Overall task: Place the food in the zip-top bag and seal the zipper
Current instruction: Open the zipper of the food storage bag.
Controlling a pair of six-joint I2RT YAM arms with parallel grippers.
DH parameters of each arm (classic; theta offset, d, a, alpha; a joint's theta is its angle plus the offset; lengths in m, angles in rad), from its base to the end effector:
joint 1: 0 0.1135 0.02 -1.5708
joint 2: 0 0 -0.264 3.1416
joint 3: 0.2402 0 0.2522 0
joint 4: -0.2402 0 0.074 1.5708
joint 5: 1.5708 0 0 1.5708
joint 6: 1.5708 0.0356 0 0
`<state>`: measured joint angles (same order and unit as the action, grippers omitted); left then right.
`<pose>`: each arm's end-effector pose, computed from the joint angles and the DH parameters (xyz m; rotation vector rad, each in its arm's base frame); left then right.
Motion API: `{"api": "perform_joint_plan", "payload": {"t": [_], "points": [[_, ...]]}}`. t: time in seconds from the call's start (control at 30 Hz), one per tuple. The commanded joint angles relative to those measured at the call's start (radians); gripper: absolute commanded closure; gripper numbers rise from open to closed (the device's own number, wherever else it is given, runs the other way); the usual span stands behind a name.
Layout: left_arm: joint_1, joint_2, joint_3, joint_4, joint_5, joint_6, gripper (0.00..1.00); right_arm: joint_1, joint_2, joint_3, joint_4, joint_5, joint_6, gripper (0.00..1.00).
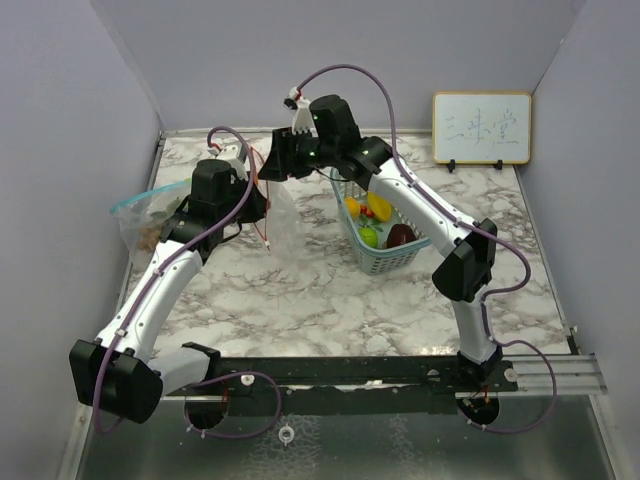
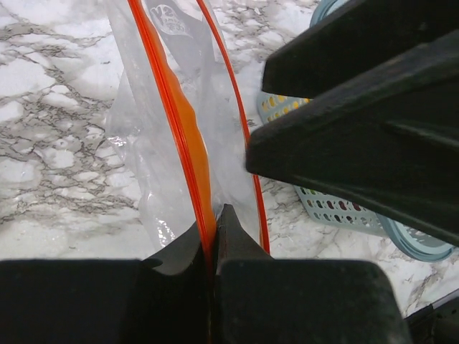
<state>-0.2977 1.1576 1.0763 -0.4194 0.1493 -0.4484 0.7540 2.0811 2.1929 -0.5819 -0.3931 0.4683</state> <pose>0.2459 -0.0810 0.3428 -0.0659 2.1220 -0.6059 0.3413 0.3392 0.3824 -0.5772 2.1317 1.1293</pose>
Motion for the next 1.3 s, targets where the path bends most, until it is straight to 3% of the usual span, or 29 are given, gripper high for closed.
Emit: {"api": "perform_joint_plan", "payload": {"t": [0.0, 0.17, 0.2, 0.33, 0.5, 0.73, 0.87, 1.1, 1.27], "points": [[-0.018, -0.001, 0.009, 0.072, 0.030, 0.015, 1.00, 0.015, 0.052, 0.053, -0.021, 0.040, 0.018, 0.47], [-0.026, -0.003, 0.032, 0.078, 0.030, 0.014, 1.00, 0.022, 0.055, 0.064, -0.089, 0.180, -0.014, 0.54], [-0.027, -0.007, 0.033, 0.079, 0.030, 0.014, 1.00, 0.022, 0.050, 0.055, -0.091, 0.199, -0.019, 0.58], [-0.027, -0.031, 0.035, 0.061, 0.002, 0.025, 1.00, 0.022, 0.041, 0.043, -0.133, 0.294, -0.048, 0.89], [-0.026, -0.057, 0.048, -0.054, -0.196, 0.076, 0.97, 0.022, -0.062, -0.075, -0.125, 0.496, -0.122, 0.97], [-0.025, -0.097, 0.063, -0.150, -0.582, 0.060, 0.79, 0.019, -0.197, -0.323, -0.091, 0.656, -0.189, 0.98], [-0.023, -0.115, 0.050, -0.093, -0.582, 0.038, 0.80, 0.019, -0.238, -0.419, -0.064, 0.600, -0.160, 0.98], [-0.023, -0.140, -0.009, -0.001, -0.647, -0.030, 0.94, 0.019, -0.205, -0.488, -0.077, 0.508, -0.152, 0.98], [-0.023, -0.136, -0.054, 0.082, -0.529, -0.033, 1.00, 0.019, -0.212, -0.475, -0.032, 0.332, -0.214, 0.93]]}}
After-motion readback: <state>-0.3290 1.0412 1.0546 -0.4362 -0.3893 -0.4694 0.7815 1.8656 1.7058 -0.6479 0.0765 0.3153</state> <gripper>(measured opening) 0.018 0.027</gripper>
